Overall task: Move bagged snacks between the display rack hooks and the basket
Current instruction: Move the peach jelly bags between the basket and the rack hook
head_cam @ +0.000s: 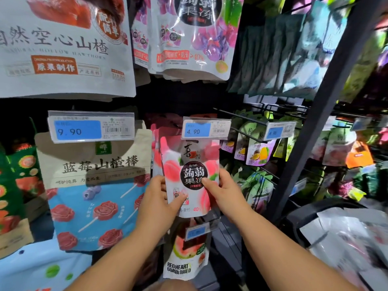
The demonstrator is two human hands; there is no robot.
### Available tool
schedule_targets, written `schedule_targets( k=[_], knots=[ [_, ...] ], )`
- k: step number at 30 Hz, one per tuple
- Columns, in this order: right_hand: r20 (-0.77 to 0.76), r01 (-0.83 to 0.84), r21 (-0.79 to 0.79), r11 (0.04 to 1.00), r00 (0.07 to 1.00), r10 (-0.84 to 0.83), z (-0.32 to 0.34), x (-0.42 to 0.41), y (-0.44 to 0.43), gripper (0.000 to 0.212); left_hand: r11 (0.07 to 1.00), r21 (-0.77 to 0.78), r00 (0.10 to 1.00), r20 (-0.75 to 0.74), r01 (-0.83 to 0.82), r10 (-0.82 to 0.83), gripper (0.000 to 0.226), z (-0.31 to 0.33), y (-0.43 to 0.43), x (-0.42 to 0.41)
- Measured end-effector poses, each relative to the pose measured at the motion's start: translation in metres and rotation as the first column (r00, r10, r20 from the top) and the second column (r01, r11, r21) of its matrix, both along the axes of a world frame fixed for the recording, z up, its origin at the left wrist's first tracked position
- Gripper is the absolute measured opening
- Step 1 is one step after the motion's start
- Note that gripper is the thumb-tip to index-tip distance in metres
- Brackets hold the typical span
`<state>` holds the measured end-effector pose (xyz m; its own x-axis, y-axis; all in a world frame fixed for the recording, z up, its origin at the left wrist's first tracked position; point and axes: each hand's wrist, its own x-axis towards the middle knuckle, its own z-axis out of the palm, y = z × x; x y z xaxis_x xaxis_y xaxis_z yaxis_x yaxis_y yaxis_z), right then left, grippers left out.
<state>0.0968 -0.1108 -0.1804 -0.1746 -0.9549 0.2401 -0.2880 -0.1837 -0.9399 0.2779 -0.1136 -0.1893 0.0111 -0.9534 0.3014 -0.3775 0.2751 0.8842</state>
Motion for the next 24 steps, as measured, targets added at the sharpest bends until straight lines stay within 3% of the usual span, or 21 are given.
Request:
schedule_targets(
  k=[4,9,13,18,24],
  knots=[
    [-0.027,0.066,0.026,0.997,0.997,-0.066,-0.002,-0.006,0.006,0.012,0.975,-0.204,0.992,0.062,-0.093,0.108,0.062,0.004,0.015,-0.003],
    [-0.043,0.101,0.029,0.994,0.994,-0.099,0.010,-0.024,0.024,0.016,0.916,-0.401,0.977,0.184,-0.027,0.110,0.058,0.015,0.027,-0.016],
    [-0.101,0.111,0.009,0.994,0.989,-0.110,0.017,-0.048,0.048,0.013,0.918,-0.329,0.937,0.334,0.221,-0.106,0.036,0.027,0.034,-0.047],
    [-0.217,0.220,-0.024,0.975,0.951,-0.220,0.027,-0.104,0.099,0.013,0.856,-0.229,0.838,0.426,0.464,-0.340,0.033,0.030,0.043,-0.123],
    [-0.431,0.468,0.071,0.881,0.811,-0.396,0.031,-0.197,0.201,0.024,0.698,-0.097,0.640,0.504,0.709,-0.580,0.039,0.004,0.100,-0.226]
  ],
)
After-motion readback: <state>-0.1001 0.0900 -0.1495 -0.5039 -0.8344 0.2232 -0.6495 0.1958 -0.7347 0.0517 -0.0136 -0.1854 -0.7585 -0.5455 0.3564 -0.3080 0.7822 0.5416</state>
